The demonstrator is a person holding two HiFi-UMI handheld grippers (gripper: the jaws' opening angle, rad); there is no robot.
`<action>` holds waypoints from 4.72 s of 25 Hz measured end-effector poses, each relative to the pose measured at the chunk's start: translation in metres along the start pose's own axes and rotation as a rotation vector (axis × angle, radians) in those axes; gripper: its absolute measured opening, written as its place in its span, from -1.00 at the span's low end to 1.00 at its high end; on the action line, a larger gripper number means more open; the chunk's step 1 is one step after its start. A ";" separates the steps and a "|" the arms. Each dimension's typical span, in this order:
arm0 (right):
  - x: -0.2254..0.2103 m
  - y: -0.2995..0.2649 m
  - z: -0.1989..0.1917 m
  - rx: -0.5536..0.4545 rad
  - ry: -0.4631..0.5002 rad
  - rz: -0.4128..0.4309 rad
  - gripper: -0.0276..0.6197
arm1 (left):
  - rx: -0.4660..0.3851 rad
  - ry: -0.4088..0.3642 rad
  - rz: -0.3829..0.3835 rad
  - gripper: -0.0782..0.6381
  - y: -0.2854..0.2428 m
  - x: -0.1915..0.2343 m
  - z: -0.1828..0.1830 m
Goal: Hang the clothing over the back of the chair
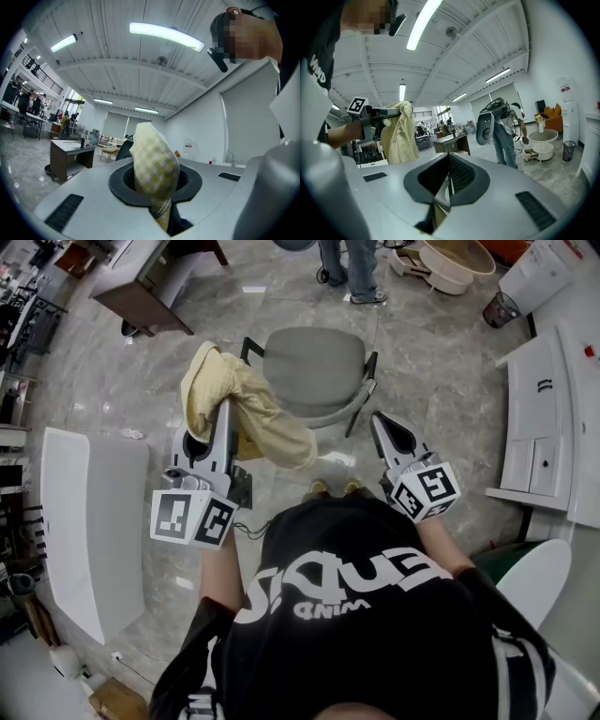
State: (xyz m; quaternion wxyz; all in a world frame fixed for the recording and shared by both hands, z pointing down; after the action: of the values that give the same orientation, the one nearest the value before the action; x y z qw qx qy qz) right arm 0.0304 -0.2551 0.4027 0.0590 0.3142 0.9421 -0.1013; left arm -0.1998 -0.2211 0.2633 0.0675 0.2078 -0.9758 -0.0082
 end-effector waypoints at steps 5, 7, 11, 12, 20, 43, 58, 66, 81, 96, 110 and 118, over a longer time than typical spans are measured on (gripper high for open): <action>-0.003 0.000 -0.002 0.003 -0.006 -0.011 -0.87 | 0.013 -0.010 -0.020 -0.61 -0.019 0.007 -0.006; -0.006 0.000 -0.002 0.005 -0.008 -0.016 -0.87 | 0.023 -0.013 -0.032 -0.61 -0.030 0.010 -0.009; -0.011 0.000 -0.002 0.006 -0.011 -0.025 -0.87 | 0.034 -0.026 -0.059 -0.61 -0.054 0.015 -0.014; -0.012 0.000 -0.003 0.006 -0.011 -0.027 -0.87 | 0.036 -0.030 -0.065 -0.61 -0.061 0.017 -0.016; -0.016 -0.005 -0.005 0.009 -0.022 -0.037 -0.87 | 0.066 -0.051 -0.101 -0.61 -0.122 0.025 -0.038; -0.045 -0.013 -0.002 0.011 -0.036 -0.106 -0.87 | 0.189 -0.023 -0.017 -0.56 -0.209 0.080 -0.104; -0.047 -0.009 -0.001 0.014 -0.028 -0.098 -0.87 | 0.206 -0.024 -0.013 -0.08 -0.208 0.078 -0.108; -0.045 -0.004 -0.002 0.015 -0.025 -0.098 -0.87 | 0.214 -0.021 -0.011 -0.08 -0.200 0.074 -0.110; -0.036 -0.004 -0.005 0.013 -0.021 -0.081 -0.87 | 0.195 0.001 0.006 -0.74 -0.159 0.060 -0.111; -0.023 -0.010 -0.001 0.004 -0.007 -0.041 -0.87 | 0.179 0.106 -0.039 -0.74 -0.071 0.011 -0.127; -0.013 -0.014 -0.004 0.014 -0.003 -0.007 -0.87 | 0.158 0.157 -0.006 -0.74 -0.021 0.002 -0.147; -0.014 -0.014 -0.002 0.014 0.014 -0.001 -0.87 | 0.161 0.131 -0.006 -0.74 -0.023 -0.002 -0.146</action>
State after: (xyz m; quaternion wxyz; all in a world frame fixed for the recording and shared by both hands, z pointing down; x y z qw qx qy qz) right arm 0.0329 -0.2731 0.4092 0.0500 0.3147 0.9419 -0.1057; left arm -0.1694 -0.2393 0.4062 0.1141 0.2154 -0.9662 0.0835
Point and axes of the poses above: the fingertips, and each gripper's own axes: y backward along the fingers, x to its left, z out of its top, the point moved 1 cm from there along y, backward along the fingers, and after that the axes turned 9 degrees about -z, right-handed, at the moved point
